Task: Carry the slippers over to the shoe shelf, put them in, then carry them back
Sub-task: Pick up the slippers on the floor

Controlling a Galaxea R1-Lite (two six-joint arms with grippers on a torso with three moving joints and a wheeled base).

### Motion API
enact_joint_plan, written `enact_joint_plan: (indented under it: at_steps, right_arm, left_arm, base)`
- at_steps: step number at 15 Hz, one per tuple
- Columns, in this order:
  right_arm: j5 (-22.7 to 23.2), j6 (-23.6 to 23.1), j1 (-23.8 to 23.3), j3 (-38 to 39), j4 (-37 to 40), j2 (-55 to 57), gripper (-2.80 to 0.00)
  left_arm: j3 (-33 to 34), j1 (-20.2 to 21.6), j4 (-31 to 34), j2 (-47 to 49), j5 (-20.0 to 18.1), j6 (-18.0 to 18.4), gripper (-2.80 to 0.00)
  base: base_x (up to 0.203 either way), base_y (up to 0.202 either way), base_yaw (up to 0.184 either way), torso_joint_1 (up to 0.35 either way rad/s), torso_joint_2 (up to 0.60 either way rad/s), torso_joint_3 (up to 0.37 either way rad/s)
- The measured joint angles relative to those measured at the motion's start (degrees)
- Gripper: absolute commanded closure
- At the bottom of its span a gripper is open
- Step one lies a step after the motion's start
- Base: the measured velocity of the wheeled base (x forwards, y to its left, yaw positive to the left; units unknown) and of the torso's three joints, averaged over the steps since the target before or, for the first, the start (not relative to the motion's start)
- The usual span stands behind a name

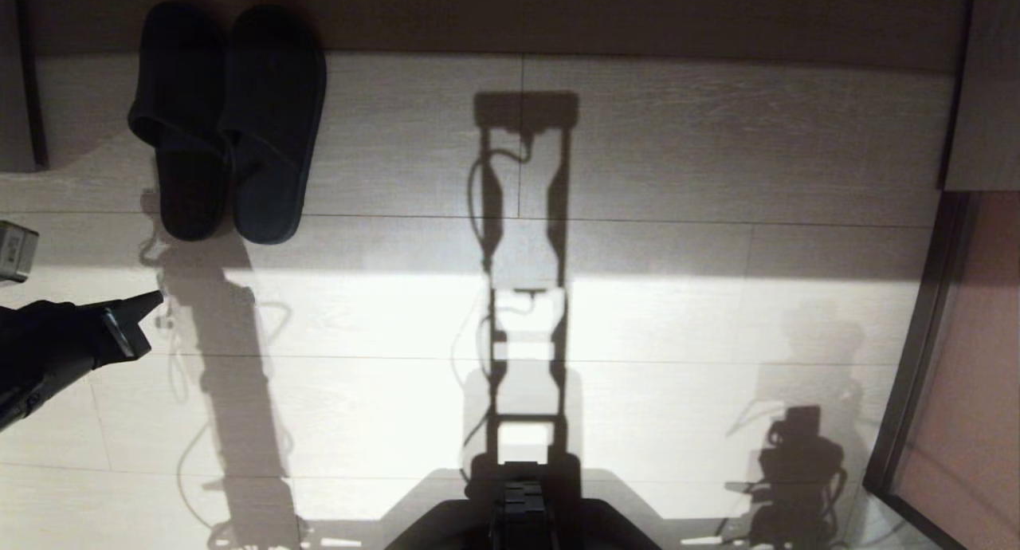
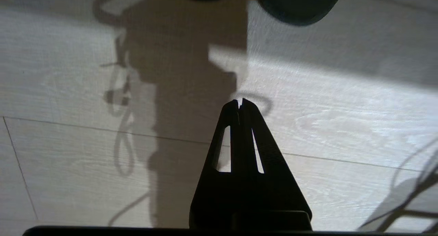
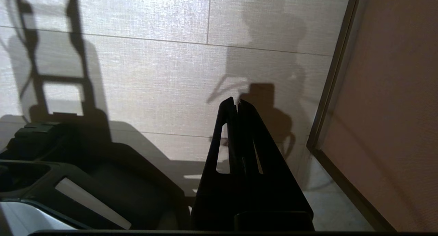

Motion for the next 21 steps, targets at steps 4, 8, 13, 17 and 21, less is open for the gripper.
enact_joint_plan:
  at_steps: [4,8,13,17,21]
  right_arm:
    - [0.0,0.0,0.0,0.0,0.0,0.0,0.0]
    - [0.0,0.0,0.0,0.0,0.0,0.0,0.0]
    - [0.0,0.0,0.0,0.0,0.0,0.0,0.0]
    - [0.0,0.0,0.0,0.0,0.0,0.0,0.0]
    - [0.0,0.0,0.0,0.0,0.0,0.0,0.0]
  left_arm:
    - [1.4,0.8,0.0,-4.7,0.0,-2.6,0.0]
    - [1.7,0.8,-0.5,-4.7,0.0,-2.9,0.0]
    - [1.5,0.4,-3.0,-1.0,0.1,-2.5,0.0]
    - [1.9,-0.4,-11.9,4.8,0.1,-2.8,-2.8]
    - [2.4,-1.5,-16.5,8.2,0.3,-3.4,-2.8]
  base:
    - [0.0,0.0,0.0,0.0,0.0,0.0]
    - [0.0,0.0,0.0,0.0,0.0,0.0]
    - [0.0,0.0,0.0,0.0,0.0,0.0]
    - [0.0,0.0,0.0,0.0,0.0,0.0]
    - [0.0,0.0,0.0,0.0,0.0,0.0]
